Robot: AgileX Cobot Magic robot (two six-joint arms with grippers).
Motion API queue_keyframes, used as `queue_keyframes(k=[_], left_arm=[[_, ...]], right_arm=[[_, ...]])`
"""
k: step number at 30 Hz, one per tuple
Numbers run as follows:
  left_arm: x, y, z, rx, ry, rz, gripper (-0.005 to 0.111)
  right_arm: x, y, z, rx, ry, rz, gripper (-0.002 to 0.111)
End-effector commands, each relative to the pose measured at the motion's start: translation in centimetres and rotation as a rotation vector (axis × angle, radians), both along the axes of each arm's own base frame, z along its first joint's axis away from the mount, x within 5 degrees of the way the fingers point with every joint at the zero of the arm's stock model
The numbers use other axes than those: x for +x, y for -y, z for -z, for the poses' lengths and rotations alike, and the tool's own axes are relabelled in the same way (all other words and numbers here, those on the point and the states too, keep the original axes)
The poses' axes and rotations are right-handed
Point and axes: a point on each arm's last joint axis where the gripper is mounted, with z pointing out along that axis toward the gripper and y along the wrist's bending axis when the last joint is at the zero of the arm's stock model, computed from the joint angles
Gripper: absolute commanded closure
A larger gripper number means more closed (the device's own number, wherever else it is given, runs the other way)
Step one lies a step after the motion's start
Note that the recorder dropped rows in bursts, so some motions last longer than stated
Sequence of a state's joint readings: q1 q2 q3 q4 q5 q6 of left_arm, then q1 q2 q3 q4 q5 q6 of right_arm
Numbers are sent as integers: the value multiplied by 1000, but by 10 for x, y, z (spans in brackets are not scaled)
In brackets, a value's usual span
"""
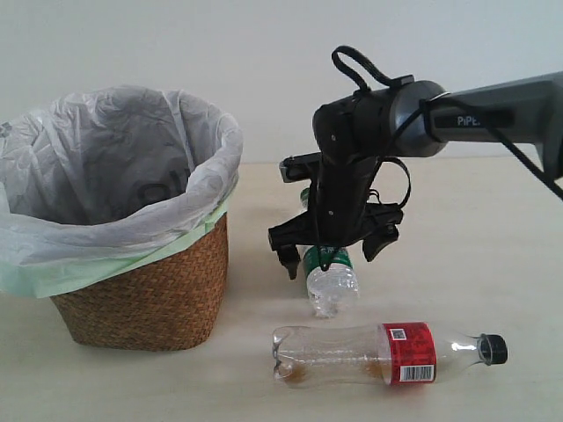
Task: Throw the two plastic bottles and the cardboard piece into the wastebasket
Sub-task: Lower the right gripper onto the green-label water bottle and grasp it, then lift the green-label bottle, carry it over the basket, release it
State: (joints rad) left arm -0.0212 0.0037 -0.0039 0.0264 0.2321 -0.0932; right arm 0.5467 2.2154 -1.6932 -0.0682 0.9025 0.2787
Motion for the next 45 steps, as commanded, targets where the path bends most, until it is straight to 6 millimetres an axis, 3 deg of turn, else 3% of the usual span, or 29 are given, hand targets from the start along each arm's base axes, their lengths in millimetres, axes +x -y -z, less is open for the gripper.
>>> queue_keyframes(k=[1,3,5,10,14,20,26,32,36,41,42,44,45], left_arm=[[0,0,1,0,-1,0,103],[0,0,1,0,-1,0,103],[0,0,1,0,-1,0,103],[0,0,1,0,-1,0,103],[0,0,1,0,-1,0,103],[0,0,1,0,-1,0,103],[0,0,1,0,-1,0,103],[0,0,1,0,-1,0,103],[0,0,1,0,-1,0,103],[0,0,1,0,-1,0,103],[0,0,1,0,-1,0,103],[0,0,1,0,-1,0,103],[0,0,1,0,-1,0,103]], right_arm=[[2,2,8,-42,1,-5,7],[3,4,12,-69,-3,8,14],[4,7,13,-101,5,20,28],[4,8,10,-112,13,18,108],[4,10,0,-122,41,-14,108],[2,27,-50,-218,161,28,108],[-12,66,-140,-427,419,156,108],[-36,96,-217,-512,644,211,108],[-42,102,-224,-514,647,236,108],[-39,88,-205,-377,538,179,108],[-39,76,-199,-274,488,99,108],[-43,54,-205,-66,464,-71,108],[-48,33,-227,162,478,-188,108]])
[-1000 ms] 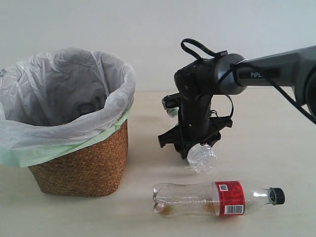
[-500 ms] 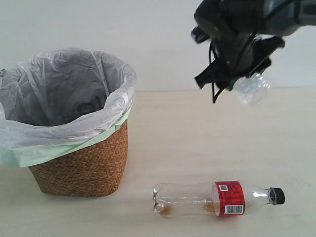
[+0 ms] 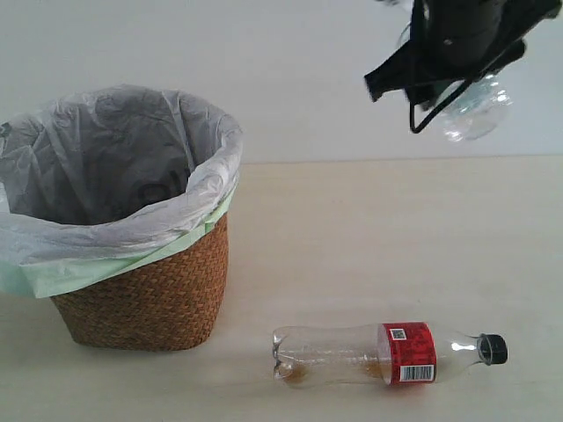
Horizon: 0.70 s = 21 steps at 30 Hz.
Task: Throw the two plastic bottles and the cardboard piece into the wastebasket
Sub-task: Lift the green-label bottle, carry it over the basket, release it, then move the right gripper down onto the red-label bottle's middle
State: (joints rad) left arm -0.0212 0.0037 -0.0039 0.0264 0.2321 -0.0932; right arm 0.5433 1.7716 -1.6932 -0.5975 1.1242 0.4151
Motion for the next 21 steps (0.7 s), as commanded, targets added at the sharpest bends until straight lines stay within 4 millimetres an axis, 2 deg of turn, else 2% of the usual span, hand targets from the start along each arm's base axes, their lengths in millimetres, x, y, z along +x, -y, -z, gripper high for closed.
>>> queue_keyframes(k=[1,2,3,4,6,7,10,21], left_arm=[[0,0,1,0,-1,0,103],[0,0,1,0,-1,0,103],[0,0,1,0,-1,0,103],[0,0,1,0,-1,0,103],[0,0,1,0,-1,0,103],[0,0,1,0,-1,0,103],[0,0,1,0,-1,0,103],[0,0,1,0,-1,0,103]], right_arm=[[-15,-60,-55,565,18,-518,108],[-20,-74,-74,742,45,-608,103],[-24,-89,-92,955,85,-684,88],[-24,-95,-99,1030,102,-704,69],[-22,-102,-107,1130,122,-659,23],[-20,-103,-107,1127,119,-622,7],[-15,-102,-95,969,94,-503,4],[-22,-92,-75,765,-76,-478,4]])
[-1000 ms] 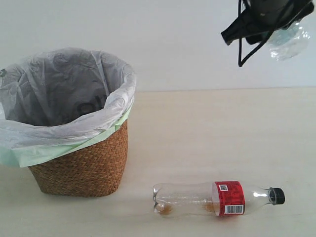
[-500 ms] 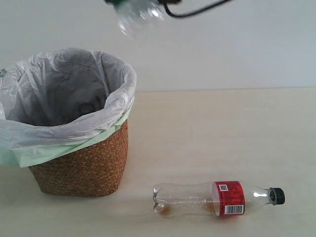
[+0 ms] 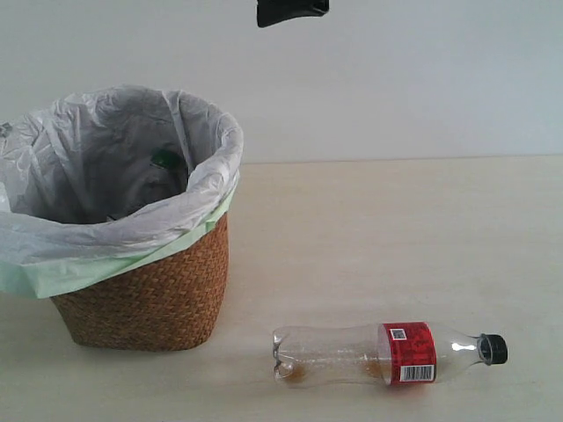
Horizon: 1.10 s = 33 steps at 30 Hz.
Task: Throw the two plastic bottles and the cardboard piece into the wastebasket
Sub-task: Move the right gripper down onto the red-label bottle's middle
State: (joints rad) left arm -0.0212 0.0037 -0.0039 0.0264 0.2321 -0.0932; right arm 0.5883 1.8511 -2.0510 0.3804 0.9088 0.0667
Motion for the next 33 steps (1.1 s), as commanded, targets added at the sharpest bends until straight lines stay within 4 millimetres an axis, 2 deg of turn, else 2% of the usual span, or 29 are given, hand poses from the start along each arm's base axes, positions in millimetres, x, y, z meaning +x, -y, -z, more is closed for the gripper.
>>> queue_keyframes(k=[1,6,17,20,24,28,33], left_arm=[[0,0,1,0,-1,0,103],[0,0,1,0,-1,0,103],[0,0,1,0,-1,0,103],[0,0,1,0,-1,0,103],[0,0,1,0,-1,0,103],[0,0,1,0,-1,0,103],[0,0,1,0,-1,0,103]], right_arm=[[-6,7,6,-135,-44,-17,4],[-9,23,20,-360,-116,11,4],[-8,26,26,-486,-16,-96,4],[-7,33,39,-566,-32,-65,4],[-9,48,69,-715,-88,-20,4],[-23,56,91,-786,-140,-95,4],[-41,70,109,-889,-142,-235,4]])
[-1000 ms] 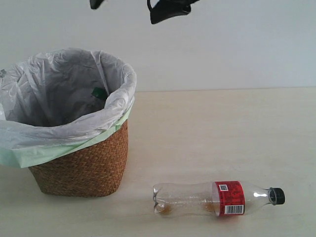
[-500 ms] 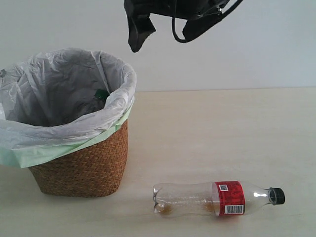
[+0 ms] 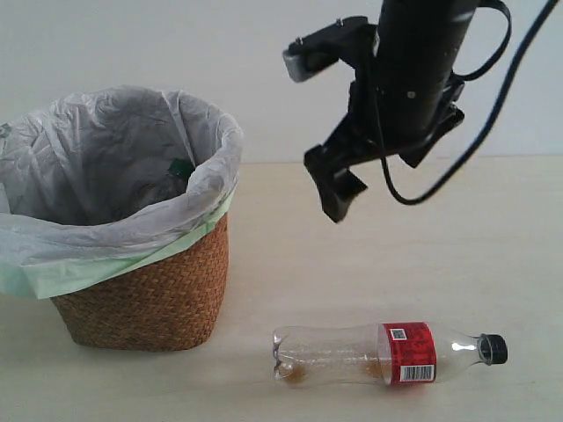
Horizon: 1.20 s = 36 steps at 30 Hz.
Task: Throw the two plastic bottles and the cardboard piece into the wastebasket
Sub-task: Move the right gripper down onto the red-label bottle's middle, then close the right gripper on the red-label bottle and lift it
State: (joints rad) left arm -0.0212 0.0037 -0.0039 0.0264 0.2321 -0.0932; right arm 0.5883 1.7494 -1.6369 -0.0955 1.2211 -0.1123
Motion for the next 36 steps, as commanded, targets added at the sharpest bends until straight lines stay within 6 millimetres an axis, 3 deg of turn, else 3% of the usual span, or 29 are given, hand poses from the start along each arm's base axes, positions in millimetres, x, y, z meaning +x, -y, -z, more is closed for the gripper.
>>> queue_keyframes(k=[1,8,15,21,30,31,33,36], left_arm=[[0,0,1,0,-1,0,103],[0,0,1,0,-1,0,103],[0,0,1,0,-1,0,103],[0,0,1,0,-1,0,103],[0,0,1,0,-1,0,103],[0,0,1,0,-1,0,103],[0,0,1,0,-1,0,103],[0,0,1,0,-1,0,103]], right_arm=[[-19,13,11,-85,-30,-142,4],[-35,21,67,-148,-140,-232,4],[-42,2,121,-162,-72,-383,4],[-37,-8,161,-311,-92,-439,4],[-33,-9,180,-376,-102,-414,6],[-33,-9,182,-375,-105,-407,11],[-32,-9,183,-377,-102,-401,31],[-31,-10,184,-376,-97,-404,80]])
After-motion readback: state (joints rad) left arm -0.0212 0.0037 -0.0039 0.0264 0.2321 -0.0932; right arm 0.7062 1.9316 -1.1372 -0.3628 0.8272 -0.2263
